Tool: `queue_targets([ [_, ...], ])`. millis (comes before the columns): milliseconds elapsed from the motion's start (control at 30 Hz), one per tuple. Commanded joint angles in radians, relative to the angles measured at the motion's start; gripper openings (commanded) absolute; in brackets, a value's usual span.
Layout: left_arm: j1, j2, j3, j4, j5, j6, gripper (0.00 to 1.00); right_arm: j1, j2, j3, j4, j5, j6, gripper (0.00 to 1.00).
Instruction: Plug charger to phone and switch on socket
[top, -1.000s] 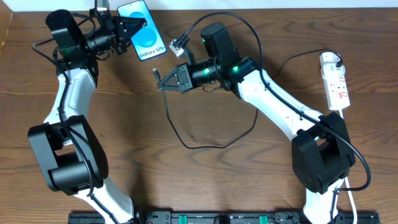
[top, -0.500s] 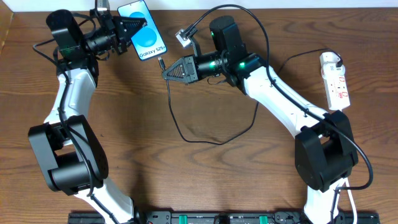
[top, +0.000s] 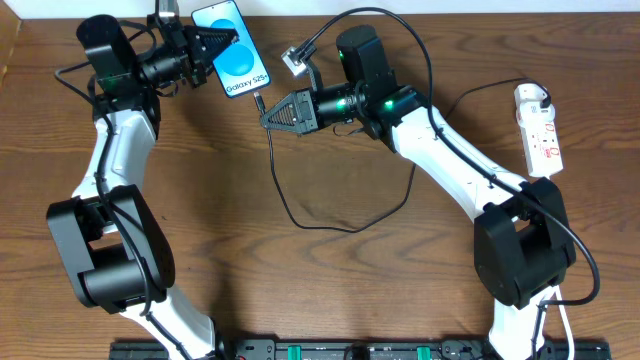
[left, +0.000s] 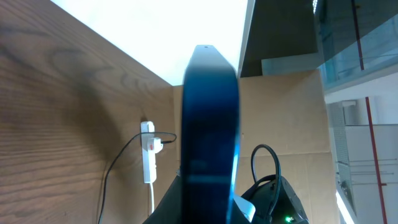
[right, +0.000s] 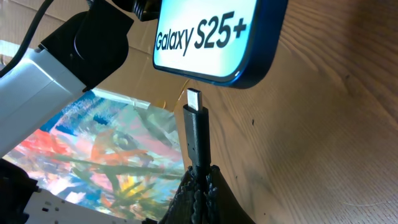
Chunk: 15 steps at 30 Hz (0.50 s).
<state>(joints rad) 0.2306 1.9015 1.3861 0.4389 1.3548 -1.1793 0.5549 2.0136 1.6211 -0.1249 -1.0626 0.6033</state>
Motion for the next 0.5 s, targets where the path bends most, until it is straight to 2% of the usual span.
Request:
queue_targets([
  [0,-0.003,-0.020,0.021,0.013,0.007,-0.003,0.08,0.002,0.006,0.002,0.003,-0.018,0.010,0.01],
  [467,-0.024,-0.020,0.021,0.012,0.019,0.008,0.07,0.003,0.006,0.002,0.005,-0.018,0.010,0.01],
])
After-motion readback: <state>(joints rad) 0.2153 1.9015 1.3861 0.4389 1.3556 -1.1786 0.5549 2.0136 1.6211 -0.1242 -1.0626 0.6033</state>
